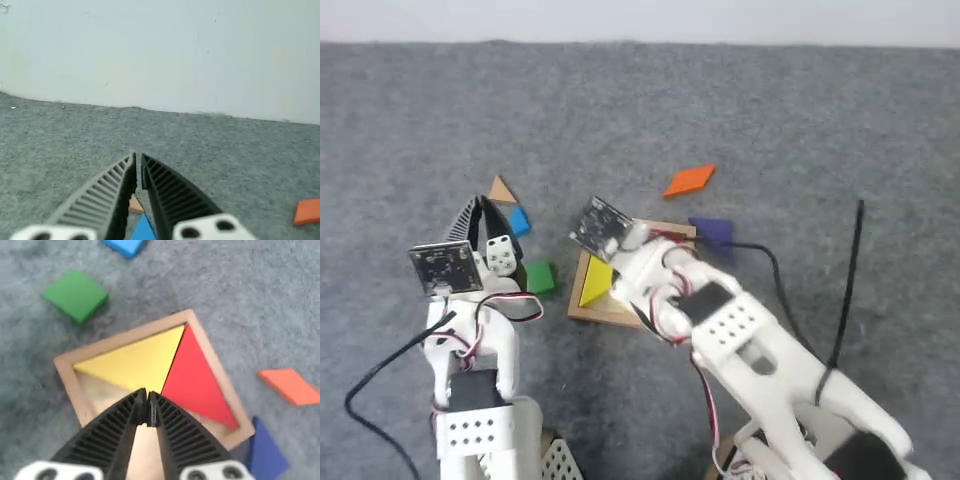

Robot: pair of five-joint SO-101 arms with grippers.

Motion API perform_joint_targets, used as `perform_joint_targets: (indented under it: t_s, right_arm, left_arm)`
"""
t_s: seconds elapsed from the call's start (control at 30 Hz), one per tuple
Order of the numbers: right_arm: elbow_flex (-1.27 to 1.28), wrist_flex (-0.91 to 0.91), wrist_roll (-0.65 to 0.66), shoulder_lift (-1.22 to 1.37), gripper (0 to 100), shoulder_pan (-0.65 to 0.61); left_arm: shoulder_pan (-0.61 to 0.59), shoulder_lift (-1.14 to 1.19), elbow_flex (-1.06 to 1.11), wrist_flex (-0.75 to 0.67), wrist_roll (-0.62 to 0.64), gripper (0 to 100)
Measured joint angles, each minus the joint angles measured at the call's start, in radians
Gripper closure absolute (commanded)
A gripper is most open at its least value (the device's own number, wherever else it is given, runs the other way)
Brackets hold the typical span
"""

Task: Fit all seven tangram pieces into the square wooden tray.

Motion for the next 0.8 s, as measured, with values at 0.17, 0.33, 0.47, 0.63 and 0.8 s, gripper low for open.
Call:
perform_joint_targets:
  t_s: [0.17,0.33,0.47,0.63,0.8]
  right_arm:
    - [0.051,-0.084,0.002,0.040,99.2,0.011]
    - [0.009,-0.092,0.003,0.201,99.2,-0.017]
    - [-0.091,-0.092,0.003,0.350,99.2,-0.021]
    - [-0.193,-0.092,0.006,0.459,99.2,-0.021]
    - [-0.218,-0.101,0.006,0.462,99.2,-0.025]
  left_arm:
    - [0.000,0.000,0.000,0.037,-0.009,98]
    - [0.000,0.000,-0.011,0.120,-0.011,98]
    - [0.000,0.000,-0.011,0.126,-0.011,98]
    - [0.003,0.000,-0.011,0.126,-0.011,98]
    - [0.003,0.000,-0.011,0.126,-0.011,98]
